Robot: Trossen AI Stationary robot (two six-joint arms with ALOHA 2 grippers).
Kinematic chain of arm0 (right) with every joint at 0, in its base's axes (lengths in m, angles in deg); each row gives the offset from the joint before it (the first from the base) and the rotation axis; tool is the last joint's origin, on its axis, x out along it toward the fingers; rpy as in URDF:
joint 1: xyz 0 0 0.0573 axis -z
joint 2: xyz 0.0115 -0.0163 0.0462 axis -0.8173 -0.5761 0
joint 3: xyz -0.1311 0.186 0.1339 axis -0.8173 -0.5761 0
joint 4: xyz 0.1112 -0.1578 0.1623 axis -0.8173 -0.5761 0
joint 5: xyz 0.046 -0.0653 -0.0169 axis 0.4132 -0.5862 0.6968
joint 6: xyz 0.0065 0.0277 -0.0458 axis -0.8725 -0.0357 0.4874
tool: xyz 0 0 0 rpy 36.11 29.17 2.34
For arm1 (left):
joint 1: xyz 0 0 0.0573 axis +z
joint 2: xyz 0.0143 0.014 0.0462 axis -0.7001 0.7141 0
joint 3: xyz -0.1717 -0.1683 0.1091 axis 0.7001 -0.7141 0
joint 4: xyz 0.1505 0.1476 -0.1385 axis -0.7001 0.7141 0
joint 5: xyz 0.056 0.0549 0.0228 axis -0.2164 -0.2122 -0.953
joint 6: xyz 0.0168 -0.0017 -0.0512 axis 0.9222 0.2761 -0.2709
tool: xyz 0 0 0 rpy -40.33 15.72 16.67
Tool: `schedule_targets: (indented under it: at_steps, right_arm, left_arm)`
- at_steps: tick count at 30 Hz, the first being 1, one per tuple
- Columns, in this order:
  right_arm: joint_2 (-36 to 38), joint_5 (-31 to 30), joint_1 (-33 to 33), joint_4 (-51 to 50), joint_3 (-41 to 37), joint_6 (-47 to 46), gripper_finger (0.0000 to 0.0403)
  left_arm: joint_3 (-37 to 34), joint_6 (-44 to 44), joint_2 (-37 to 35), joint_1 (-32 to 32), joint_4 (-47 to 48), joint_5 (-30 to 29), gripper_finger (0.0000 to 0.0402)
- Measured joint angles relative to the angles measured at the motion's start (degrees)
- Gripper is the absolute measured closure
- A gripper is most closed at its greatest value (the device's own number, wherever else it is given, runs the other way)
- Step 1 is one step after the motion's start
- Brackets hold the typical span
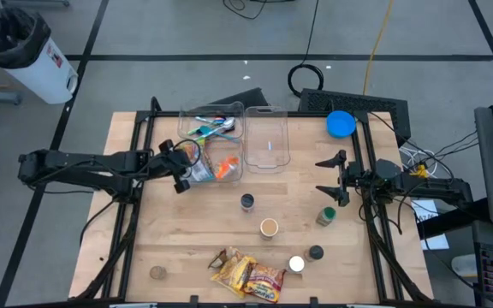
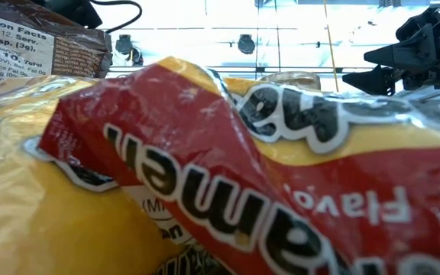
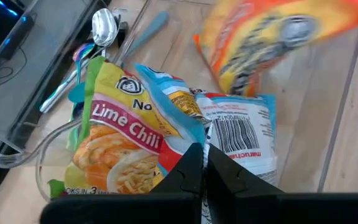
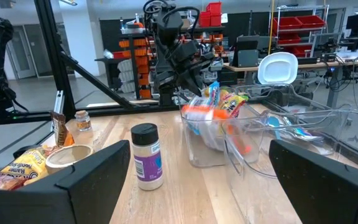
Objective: Pick & Place Food Item
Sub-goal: Put the blue noodle pack into the bottom left transparent bin
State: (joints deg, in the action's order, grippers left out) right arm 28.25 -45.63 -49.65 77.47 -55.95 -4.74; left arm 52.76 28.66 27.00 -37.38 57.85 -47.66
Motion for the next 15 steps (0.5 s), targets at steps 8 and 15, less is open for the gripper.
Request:
schedule_targets:
  at_steps: [8, 15]
  right_arm:
    - [0.0, 0.0, 0.0, 0.0, 0.0, 0.0, 0.0023]
    - [0.0, 0.0, 0.0, 0.0, 0.0, 0.0, 0.0023]
  left_arm:
    - [0.0, -2.0, 0.0, 0.0, 0.0, -4.9, 0.0320]
    - [2.0, -4.7, -0.1, 0.0, 0.1, -8.5, 0.0209]
